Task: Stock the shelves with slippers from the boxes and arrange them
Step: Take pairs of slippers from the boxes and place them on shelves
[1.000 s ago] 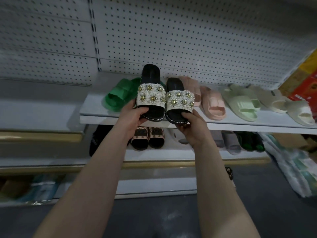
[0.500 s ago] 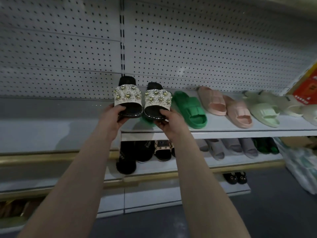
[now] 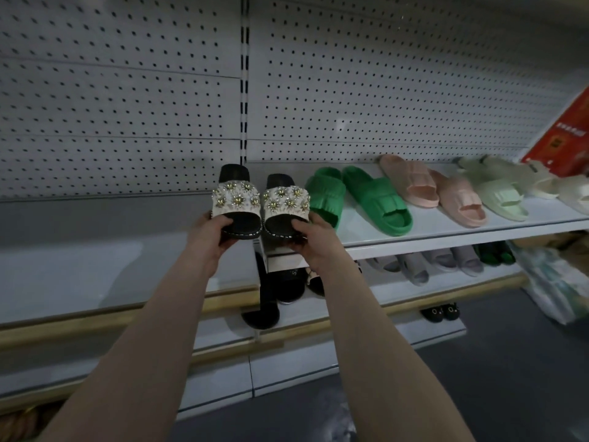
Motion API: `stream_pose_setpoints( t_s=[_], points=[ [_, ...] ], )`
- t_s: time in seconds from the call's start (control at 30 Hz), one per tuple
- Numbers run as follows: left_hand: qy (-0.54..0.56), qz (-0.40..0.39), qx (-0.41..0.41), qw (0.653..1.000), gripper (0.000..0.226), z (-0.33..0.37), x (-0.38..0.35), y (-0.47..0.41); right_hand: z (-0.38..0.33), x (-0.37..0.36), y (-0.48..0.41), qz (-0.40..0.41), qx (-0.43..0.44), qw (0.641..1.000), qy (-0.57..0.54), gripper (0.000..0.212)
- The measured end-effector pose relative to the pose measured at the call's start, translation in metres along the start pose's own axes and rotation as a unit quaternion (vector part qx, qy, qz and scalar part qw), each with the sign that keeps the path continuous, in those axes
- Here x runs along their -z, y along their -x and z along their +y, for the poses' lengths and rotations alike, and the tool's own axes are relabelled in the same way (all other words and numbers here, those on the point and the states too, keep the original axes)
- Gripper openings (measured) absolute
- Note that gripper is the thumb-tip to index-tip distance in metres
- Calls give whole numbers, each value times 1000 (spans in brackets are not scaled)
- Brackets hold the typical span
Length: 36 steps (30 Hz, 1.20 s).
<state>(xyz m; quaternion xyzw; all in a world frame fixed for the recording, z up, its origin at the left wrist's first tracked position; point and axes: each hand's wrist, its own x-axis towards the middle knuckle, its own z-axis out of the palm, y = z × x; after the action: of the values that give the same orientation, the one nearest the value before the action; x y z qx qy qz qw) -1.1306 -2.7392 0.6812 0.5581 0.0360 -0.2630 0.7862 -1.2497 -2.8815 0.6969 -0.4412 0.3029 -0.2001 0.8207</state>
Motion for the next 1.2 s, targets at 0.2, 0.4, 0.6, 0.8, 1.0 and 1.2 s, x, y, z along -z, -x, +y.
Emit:
stream_pose_setpoints(
  t_s=[0.2, 0.4, 0.6, 0.8, 1.0, 1.2],
  points=[
    [-33, -44, 21, 998, 31, -19, -13, -6, -5, 14, -6, 87, 57, 990, 99, 41],
    [-110, -39, -18, 993, 49, -36, -22, -20, -6, 30, -12, 209, 111, 924, 301, 45],
    [-160, -48, -51, 985, 54, -36, -31, -28, -12, 26, -10, 235, 142, 855, 439, 39],
    [-193, -49, -77, 977, 43, -38, -36, -28, -12, 30, -13, 276, 108, 823, 485, 45],
    [-224, -33, -78, 971, 29, -44, -44, -32, -13, 38, -8, 255, 92, 849, 454, 47],
    [-240, -28, -67, 968, 30, -44, -52, -40, -15, 47, 0, 237, 98, 851, 457, 45]
  ],
)
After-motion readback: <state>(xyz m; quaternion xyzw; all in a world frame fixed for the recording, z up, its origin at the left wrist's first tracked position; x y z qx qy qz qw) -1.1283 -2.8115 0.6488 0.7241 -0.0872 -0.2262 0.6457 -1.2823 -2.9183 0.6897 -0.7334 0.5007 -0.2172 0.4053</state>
